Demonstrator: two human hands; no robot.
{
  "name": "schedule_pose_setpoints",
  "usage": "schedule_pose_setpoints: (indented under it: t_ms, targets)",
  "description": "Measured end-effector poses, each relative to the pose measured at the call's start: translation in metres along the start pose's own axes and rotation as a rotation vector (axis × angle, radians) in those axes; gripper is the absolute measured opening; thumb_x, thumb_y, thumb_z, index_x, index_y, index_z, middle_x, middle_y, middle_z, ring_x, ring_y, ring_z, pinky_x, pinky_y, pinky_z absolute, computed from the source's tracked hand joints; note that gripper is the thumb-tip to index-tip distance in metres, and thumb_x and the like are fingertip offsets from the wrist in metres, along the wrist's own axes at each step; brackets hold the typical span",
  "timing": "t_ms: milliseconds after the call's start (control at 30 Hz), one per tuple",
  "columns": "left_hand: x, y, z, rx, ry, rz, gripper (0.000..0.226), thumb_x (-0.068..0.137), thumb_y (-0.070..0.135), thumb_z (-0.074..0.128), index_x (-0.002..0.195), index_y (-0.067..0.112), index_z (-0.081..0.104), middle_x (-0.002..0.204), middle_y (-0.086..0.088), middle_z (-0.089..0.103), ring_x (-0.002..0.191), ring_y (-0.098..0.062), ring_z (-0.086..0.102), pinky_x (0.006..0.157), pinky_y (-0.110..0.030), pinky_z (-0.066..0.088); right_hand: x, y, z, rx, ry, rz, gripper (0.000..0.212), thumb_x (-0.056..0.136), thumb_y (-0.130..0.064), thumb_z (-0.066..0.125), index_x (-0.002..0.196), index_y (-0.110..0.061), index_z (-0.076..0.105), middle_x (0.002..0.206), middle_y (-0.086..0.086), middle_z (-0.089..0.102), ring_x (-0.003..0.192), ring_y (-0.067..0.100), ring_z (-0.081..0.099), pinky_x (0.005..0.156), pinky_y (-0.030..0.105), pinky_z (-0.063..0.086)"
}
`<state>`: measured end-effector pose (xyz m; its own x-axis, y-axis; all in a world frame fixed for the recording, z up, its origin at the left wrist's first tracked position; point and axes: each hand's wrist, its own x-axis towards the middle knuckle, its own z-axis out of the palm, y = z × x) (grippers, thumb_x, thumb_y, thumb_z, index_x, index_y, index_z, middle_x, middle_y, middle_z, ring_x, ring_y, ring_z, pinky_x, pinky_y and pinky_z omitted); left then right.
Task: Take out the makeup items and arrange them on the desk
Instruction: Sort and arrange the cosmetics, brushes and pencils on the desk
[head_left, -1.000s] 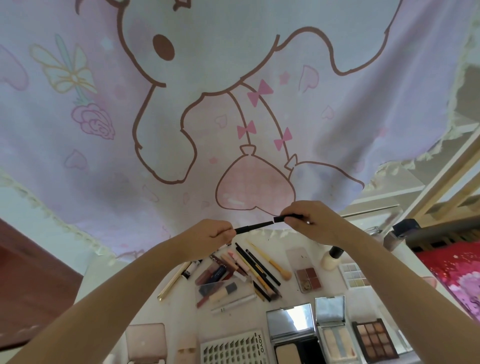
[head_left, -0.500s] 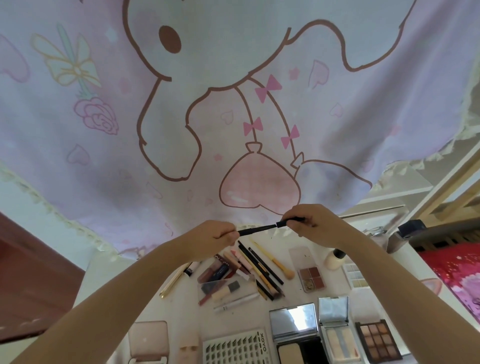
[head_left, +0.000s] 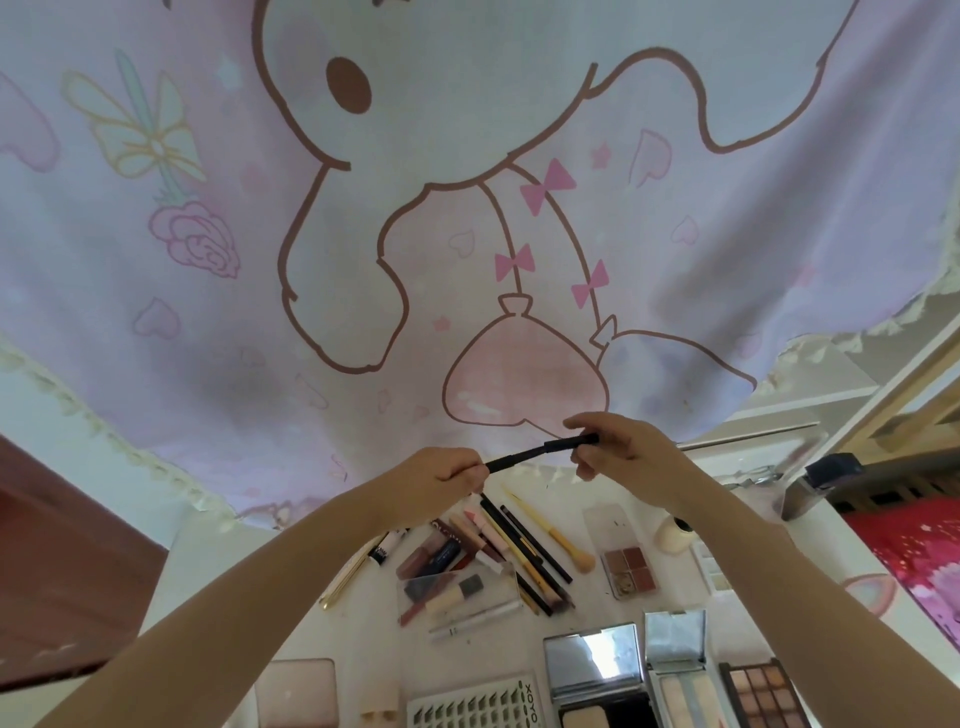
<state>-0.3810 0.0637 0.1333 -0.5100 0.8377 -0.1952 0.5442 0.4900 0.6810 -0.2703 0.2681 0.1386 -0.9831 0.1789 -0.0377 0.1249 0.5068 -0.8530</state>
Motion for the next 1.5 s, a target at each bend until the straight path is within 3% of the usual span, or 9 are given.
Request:
schedule_pose_setpoints:
  t_ms: [100, 367, 733, 867, 933, 1067, 1200, 1300, 1500]
  targets:
    - [0.004, 0.001, 0.008, 0.006, -0.017, -0.009, 0.026, 0.097, 0.023, 0.034, 0.077, 0.02, 0.05, 0.064, 0.007, 0.042, 0.053, -0.004, 0.037, 0.049, -0.009, 0.033, 0.001, 0.004, 0.005, 0.051, -0.021, 0.016, 0.024, 0.087, 0.004, 0.049, 0.104, -0.008, 0.06, 0.059, -0.015, 0.061, 0.054, -0.008, 0.058, 0.063, 0.003, 0.046]
    - [0.011, -0.001, 0.015, -0.115, -0.005, -0.044, 0.029, 0.097, 0.02, 0.034, 0.074, 0.03, 0.048, 0.066, 0.005, 0.043, 0.054, -0.006, 0.037, 0.05, -0.011, 0.032, 0.001, 0.015, 0.015, 0.363, 0.185, 0.135, 0.031, 0.089, 0.001, 0.048, 0.115, -0.016, 0.047, 0.089, -0.004, 0.06, 0.079, 0.012, 0.06, 0.067, 0.016, 0.054]
    - [0.015, 0.006, 0.067, -0.127, -0.093, -0.048, 0.017, 0.095, 0.014, 0.039, 0.098, 0.005, 0.054, 0.087, -0.008, 0.061, 0.075, -0.017, 0.059, 0.07, -0.026, 0.047, -0.01, 0.027, 0.069, 0.716, 0.321, 0.386, 0.021, 0.089, -0.007, 0.051, 0.074, -0.012, 0.065, 0.069, 0.002, 0.061, 0.064, 0.011, 0.054, 0.058, 0.019, 0.045]
    - [0.011, 0.001, 0.077, -0.139, -0.129, -0.025, 0.026, 0.097, 0.022, 0.038, 0.113, 0.012, 0.056, 0.088, 0.002, 0.061, 0.07, 0.005, 0.054, 0.065, -0.008, 0.041, -0.013, 0.036, 0.07, 0.725, 0.317, 0.4, 0.024, 0.088, -0.006, 0.051, 0.069, -0.01, 0.065, 0.064, 0.003, 0.059, 0.061, 0.011, 0.052, 0.051, 0.015, 0.045]
    - [0.012, -0.004, 0.079, -0.125, -0.055, -0.053, 0.032, 0.097, 0.025, 0.036, 0.12, 0.012, 0.054, 0.1, -0.003, 0.064, 0.088, -0.008, 0.06, 0.081, -0.021, 0.047, -0.015, 0.042, 0.07, 0.686, 0.316, 0.415, 0.026, 0.088, -0.006, 0.05, 0.066, -0.011, 0.064, 0.063, 0.002, 0.06, 0.06, 0.011, 0.053, 0.052, 0.016, 0.044]
    - [0.028, -0.008, 0.075, -0.55, 0.135, -0.305, 0.027, 0.095, 0.024, 0.044, 0.117, 0.012, 0.053, 0.085, 0.005, 0.059, 0.071, -0.009, 0.055, 0.062, -0.019, 0.045, -0.021, 0.052, 0.067, 0.568, 0.114, 0.433, 0.027, 0.089, -0.004, 0.048, 0.065, -0.01, 0.06, 0.057, -0.001, 0.06, 0.056, 0.012, 0.057, 0.048, 0.016, 0.047]
    - [0.045, -0.01, 0.075, -0.721, 0.004, -0.357, 0.019, 0.09, 0.018, 0.055, 0.109, 0.018, 0.052, 0.08, 0.002, 0.061, 0.065, -0.009, 0.051, 0.046, -0.014, 0.041, -0.024, 0.053, 0.056, 0.241, -0.181, 0.476, 0.024, 0.089, -0.007, 0.048, 0.067, -0.014, 0.058, 0.064, 0.0, 0.059, 0.047, -0.002, 0.058, 0.039, 0.006, 0.037]
    - [0.054, -0.015, 0.082, -0.73, -0.082, -0.354, 0.012, 0.086, 0.006, 0.058, 0.092, 0.016, 0.062, 0.073, -0.004, 0.058, 0.064, -0.014, 0.045, 0.054, -0.022, 0.037, -0.022, 0.06, 0.049, 0.075, -0.268, 0.498, 0.026, 0.089, -0.01, 0.048, 0.065, -0.018, 0.055, 0.064, -0.003, 0.056, 0.047, -0.003, 0.056, 0.037, 0.003, 0.032]
    - [0.085, -0.026, 0.088, -0.767, -0.13, -0.457, 0.011, 0.086, 0.009, 0.057, 0.077, 0.014, 0.057, 0.072, -0.002, 0.057, 0.064, -0.008, 0.054, 0.048, -0.019, 0.035, -0.002, 0.082, 0.045, -0.211, -0.34, 0.482, 0.024, 0.088, -0.021, 0.049, 0.095, -0.004, 0.063, 0.09, 0.013, 0.066, 0.077, 0.02, 0.06, 0.068, 0.021, 0.043]
